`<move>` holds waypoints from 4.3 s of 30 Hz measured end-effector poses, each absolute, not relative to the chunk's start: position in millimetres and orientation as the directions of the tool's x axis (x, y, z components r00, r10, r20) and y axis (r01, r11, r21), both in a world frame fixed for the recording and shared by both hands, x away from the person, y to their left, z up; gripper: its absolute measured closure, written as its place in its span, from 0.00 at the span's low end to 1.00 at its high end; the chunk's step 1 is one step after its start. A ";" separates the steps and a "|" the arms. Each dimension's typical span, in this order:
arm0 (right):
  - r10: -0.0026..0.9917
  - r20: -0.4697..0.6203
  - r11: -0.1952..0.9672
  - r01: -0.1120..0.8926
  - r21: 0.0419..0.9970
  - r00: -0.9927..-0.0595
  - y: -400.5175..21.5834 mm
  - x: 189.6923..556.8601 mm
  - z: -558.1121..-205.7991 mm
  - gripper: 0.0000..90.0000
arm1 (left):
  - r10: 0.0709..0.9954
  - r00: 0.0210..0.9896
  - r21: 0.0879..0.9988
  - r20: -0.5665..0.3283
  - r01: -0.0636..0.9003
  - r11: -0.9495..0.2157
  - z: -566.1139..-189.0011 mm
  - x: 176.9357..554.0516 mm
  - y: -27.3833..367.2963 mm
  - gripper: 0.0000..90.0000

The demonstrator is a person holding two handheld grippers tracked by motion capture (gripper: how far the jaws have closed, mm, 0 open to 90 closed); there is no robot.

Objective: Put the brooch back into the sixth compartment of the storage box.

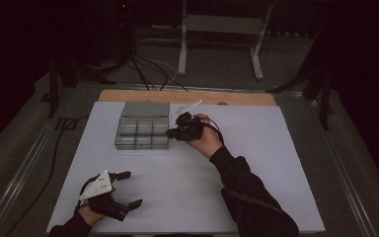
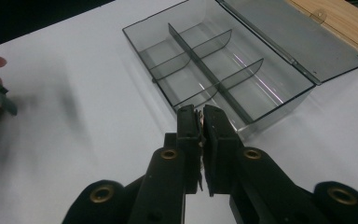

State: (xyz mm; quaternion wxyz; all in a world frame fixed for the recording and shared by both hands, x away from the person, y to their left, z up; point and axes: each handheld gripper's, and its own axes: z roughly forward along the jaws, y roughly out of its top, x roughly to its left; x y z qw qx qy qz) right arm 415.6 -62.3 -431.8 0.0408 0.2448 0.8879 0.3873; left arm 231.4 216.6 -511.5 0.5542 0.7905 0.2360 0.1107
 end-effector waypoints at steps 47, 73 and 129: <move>0.501 0.116 0.603 0.442 0.664 -0.858 -8.9 455.7 -465.8 0.95 | 0.492 0.866 0.931 -0.091 0.249 -0.266 -510.9 231.2 217.5 0.01; 0.514 0.216 0.515 0.500 0.697 -0.830 -24.0 452.3 -463.4 0.19 | 0.494 0.865 0.933 -0.092 0.247 -0.260 -510.8 231.1 217.7 0.01; 0.554 0.168 0.450 0.463 0.764 -0.815 -194.8 349.8 -444.8 0.00 | 0.490 0.866 0.930 -0.102 0.257 -0.261 -511.7 235.1 214.6 0.01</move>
